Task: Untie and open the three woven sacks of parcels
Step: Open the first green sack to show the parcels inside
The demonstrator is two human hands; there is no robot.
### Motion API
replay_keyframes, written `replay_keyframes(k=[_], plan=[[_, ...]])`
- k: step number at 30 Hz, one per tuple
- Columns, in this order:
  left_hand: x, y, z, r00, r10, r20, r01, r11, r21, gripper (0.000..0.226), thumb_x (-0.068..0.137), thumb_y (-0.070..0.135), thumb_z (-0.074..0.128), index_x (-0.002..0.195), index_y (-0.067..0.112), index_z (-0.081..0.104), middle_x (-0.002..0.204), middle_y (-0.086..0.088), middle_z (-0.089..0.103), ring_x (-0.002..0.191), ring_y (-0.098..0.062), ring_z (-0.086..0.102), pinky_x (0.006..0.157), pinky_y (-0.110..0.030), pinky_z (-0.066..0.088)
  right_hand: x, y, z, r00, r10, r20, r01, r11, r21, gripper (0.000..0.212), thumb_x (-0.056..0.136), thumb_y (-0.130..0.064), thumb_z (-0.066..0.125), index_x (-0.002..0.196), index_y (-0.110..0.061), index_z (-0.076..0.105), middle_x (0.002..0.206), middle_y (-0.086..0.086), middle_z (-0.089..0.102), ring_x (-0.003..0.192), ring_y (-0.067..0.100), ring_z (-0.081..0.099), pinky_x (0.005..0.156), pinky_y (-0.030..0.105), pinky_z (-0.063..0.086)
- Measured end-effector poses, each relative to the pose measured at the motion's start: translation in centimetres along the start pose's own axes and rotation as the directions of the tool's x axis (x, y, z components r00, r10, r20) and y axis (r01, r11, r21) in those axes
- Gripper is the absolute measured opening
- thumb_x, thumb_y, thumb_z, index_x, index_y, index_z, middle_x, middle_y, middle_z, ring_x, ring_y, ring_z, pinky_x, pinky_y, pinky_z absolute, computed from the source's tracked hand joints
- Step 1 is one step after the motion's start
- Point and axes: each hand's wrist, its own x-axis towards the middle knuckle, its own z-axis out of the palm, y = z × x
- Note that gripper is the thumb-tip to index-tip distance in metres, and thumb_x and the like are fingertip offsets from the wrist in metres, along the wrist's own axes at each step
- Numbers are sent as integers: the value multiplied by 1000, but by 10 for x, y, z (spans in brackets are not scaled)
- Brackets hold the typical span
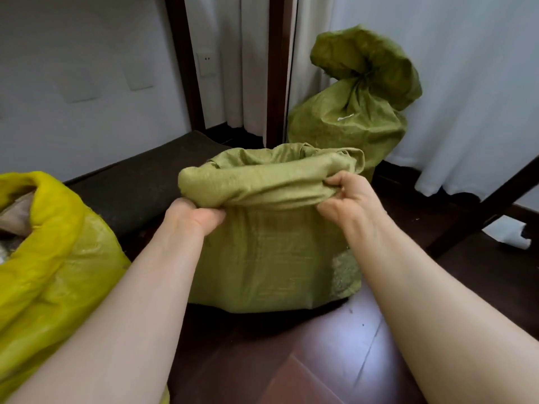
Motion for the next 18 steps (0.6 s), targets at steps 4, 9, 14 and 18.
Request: replay_keyframes(k=[4, 9, 14, 18], plan=[[16, -9, -30, 985, -171, -9, 166, 940, 298, 45, 98, 41, 30, 118, 13, 59, 111, -15, 63, 106, -31, 57, 77, -46, 47, 5, 13, -24, 988, -29, -149, -29, 927, -373, 48, 72, -6, 35, 114, -3, 59, 110, 18, 65, 95, 36, 63, 75, 46, 53], [47, -23, -59, 911, 353, -216, -7, 536, 844, 45, 86, 25, 60, 126, 5, 52, 120, -18, 58, 103, -35, 58, 78, -40, 50, 11, -24, -32, 661, -749, 47, 174, 92, -981, 33, 82, -8, 51, 116, -10, 52, 119, 11, 54, 94, 24, 56, 71, 30, 44], [44, -18, -41, 667, 734, 126, -306, 116, 945, 29, 93, 20, 46, 118, 13, 60, 115, -5, 58, 96, -22, 53, 77, -32, 38, 22, -23, -18, 700, -616, 361, 111, -405, -908, 35, 89, -37, 40, 99, -10, 59, 109, 11, 60, 88, 27, 55, 65, 30, 40], [46, -26, -18, 922, 383, 59, -101, 89, 991, 92, 77, 74, 41, 138, 6, 41, 137, -14, 47, 122, -33, 47, 103, -41, 39, 34, -4, -29, 880, -421, 221, -74, -580, -811, 49, 80, -59, 58, 77, -12, 46, 76, 1, 49, 79, 23, 50, 66, 32, 40]])
